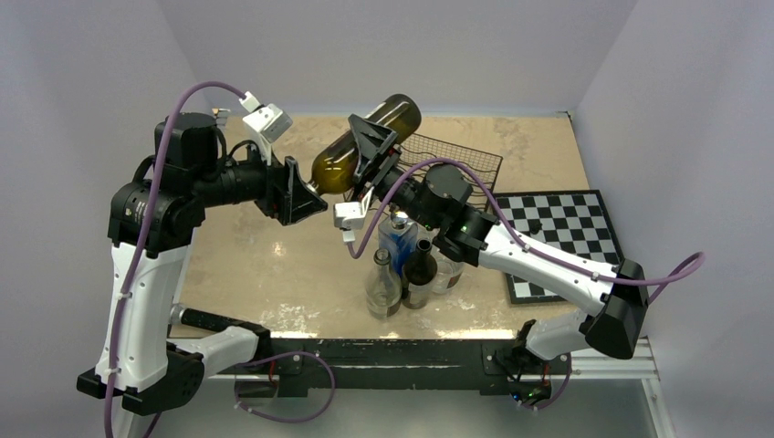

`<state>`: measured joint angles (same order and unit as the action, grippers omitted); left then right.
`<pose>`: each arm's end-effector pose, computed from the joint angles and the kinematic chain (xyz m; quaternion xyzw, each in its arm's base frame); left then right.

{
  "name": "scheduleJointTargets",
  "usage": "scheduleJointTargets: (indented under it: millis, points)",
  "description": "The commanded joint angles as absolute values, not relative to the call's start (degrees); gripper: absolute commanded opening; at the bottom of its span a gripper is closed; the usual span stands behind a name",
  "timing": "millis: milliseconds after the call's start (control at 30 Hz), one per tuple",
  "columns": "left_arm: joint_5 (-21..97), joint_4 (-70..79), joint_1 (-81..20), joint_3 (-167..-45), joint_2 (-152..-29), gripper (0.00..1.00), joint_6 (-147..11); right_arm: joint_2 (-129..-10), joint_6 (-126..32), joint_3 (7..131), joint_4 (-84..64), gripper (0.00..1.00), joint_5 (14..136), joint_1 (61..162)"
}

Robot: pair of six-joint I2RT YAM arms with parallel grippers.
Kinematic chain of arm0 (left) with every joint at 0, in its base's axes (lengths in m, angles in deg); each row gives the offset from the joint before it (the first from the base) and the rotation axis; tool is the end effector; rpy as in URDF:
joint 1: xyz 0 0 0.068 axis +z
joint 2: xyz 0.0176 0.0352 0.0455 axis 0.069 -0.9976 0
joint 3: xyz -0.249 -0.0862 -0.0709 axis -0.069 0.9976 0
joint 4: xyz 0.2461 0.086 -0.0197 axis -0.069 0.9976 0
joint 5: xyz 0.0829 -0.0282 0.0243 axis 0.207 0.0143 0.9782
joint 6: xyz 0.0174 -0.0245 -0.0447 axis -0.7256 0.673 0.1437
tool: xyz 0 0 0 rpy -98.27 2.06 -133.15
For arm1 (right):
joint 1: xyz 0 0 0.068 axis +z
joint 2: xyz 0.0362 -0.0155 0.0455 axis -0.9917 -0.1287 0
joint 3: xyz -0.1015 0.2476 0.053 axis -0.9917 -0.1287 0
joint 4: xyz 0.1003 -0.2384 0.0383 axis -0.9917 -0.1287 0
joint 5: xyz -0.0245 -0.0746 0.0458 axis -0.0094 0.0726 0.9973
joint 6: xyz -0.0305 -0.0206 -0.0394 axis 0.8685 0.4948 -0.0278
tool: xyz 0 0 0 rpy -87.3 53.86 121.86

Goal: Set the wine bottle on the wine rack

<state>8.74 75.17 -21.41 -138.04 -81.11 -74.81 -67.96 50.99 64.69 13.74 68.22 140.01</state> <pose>0.1392 -0.0664 0.5024 0.2522 0.7977 -0.3626 0.4107 0.1770 0.2776 0.4248 -0.5890 0.1628 -0.2258 0.7586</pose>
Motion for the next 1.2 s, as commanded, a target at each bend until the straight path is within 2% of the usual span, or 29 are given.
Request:
scheduleJointTargets:
  millis: [0, 133, 300, 500, 700, 933, 1167]
  points:
    - [10.9, 74.4, -21.6, -138.4, -81.9, 0.79, -76.7, -66.3, 52.7, 67.7, 20.3, 0.0, 69.5, 141.8]
    - [12.0, 74.9, -21.7, -139.7, -81.8, 0.85, -77.5, -66.7, 53.8, 67.8, 19.4, 0.0, 69.2, 142.1]
    - [12.3, 75.2, -21.8, -139.1, -81.5, 0.83, -77.6, -67.3, 54.3, 68.1, 19.3, 0.0, 68.5, 142.3]
    - [13.5, 75.8, -22.0, -137.5, -81.2, 0.64, -77.6, -67.9, 53.8, 69.0, 20.0, 0.0, 67.8, 142.7]
    - [14.5, 75.6, -22.2, -135.1, -79.5, 0.59, -78.3, -68.3, 52.0, 70.9, 18.5, 0.0, 64.9, 142.7]
    - [16.5, 75.3, -23.4, -132.6, -80.1, 0.44, -80.1, -67.9, 49.0, 72.4, 16.3, 0.0, 63.6, 142.7]
    - [17.4, 75.7, -24.2, -132.2, -80.5, 0.09, -81.2, -67.4, 45.4, 74.2, 14.0, 0.0, 61.7, 142.7]
